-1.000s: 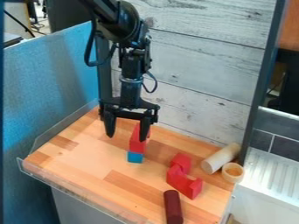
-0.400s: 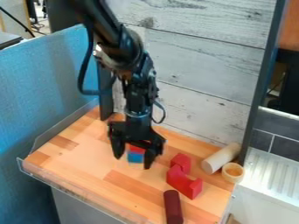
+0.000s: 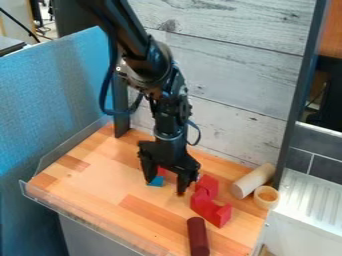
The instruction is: Placing the red object to the top of another red object
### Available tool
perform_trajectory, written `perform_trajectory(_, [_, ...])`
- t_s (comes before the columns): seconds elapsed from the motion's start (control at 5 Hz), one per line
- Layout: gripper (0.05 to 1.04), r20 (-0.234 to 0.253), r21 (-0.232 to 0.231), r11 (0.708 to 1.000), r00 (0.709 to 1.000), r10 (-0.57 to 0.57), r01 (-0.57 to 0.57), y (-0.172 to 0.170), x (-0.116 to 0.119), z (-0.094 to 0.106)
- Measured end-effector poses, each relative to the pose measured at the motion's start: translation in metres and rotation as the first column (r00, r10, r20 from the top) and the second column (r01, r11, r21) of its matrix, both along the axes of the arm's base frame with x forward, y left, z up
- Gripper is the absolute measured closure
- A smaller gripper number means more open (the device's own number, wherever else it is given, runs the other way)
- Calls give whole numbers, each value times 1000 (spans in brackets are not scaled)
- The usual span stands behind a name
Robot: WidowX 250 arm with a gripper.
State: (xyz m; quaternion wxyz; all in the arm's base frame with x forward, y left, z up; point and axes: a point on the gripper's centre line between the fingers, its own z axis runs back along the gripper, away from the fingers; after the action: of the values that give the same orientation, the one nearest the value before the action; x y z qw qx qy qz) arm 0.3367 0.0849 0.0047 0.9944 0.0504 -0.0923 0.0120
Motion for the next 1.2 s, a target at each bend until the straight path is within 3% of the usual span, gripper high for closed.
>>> perform_trajectory(0.8, [85,-57,8,1000,998,-4,4,-25,29,-20])
perform_trajectory(1.0, [85,-51,10,1000,999,-13,14,-33,31,-20])
perform_trajectory(1.2, [133,-62,16,1000,998,-19,20,-37,30,-27])
